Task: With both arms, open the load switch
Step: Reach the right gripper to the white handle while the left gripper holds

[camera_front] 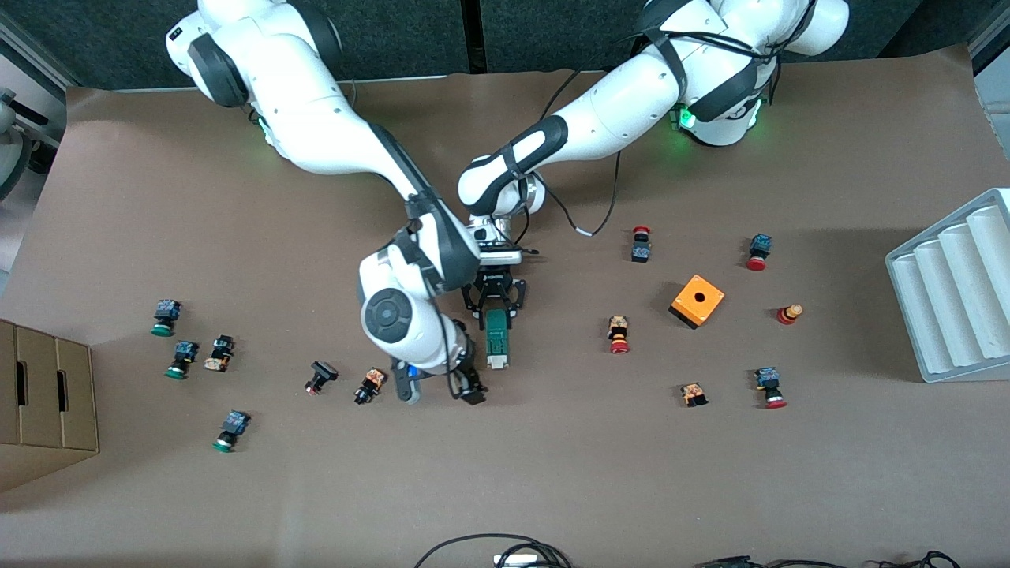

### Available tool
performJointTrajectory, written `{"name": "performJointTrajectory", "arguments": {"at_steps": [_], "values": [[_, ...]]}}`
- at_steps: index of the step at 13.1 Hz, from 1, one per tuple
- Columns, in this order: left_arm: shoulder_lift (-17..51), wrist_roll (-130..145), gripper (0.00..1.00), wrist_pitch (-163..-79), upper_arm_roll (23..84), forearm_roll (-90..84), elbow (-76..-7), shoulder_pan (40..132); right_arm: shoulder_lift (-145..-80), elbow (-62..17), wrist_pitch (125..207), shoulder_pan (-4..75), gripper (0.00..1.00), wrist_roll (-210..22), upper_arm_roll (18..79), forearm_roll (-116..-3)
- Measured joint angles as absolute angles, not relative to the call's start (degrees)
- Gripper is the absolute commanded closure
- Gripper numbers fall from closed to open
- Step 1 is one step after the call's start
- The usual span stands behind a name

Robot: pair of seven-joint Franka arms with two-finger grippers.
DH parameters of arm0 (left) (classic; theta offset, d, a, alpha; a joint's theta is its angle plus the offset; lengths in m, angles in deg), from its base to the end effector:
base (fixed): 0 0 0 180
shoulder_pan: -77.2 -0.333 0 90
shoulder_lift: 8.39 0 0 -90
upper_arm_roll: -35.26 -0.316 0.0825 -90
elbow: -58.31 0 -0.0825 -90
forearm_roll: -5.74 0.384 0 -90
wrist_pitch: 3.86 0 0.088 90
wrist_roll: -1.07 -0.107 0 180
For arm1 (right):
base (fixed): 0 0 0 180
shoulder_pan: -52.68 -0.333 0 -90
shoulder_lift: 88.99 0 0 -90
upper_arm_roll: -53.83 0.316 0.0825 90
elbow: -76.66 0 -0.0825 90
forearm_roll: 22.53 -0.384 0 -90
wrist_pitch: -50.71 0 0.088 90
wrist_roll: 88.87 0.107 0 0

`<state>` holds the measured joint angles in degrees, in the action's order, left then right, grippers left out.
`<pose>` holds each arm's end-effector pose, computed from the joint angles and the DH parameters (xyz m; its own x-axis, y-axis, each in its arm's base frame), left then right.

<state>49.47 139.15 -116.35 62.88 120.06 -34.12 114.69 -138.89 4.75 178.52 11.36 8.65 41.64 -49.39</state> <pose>0.3694 -0.5634 0.0796 0.4351 0.0320 0.8998 0.0294 -0.9993 0.0213 0.6389 0.4226 0.2541 0.1972 -0.9482 -0.2489 -0.9801 -0.1852 -0.0711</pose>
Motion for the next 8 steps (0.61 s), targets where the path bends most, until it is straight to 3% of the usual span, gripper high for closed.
{"name": "performJointTrajectory", "arguments": {"at_steps": [8], "values": [[49.8,139.2,0.37,-115.9,62.9,121.4,-34.1,114.8,-141.9,5.1,179.4,10.5,0.21,12.5,41.3,-54.8]]}}
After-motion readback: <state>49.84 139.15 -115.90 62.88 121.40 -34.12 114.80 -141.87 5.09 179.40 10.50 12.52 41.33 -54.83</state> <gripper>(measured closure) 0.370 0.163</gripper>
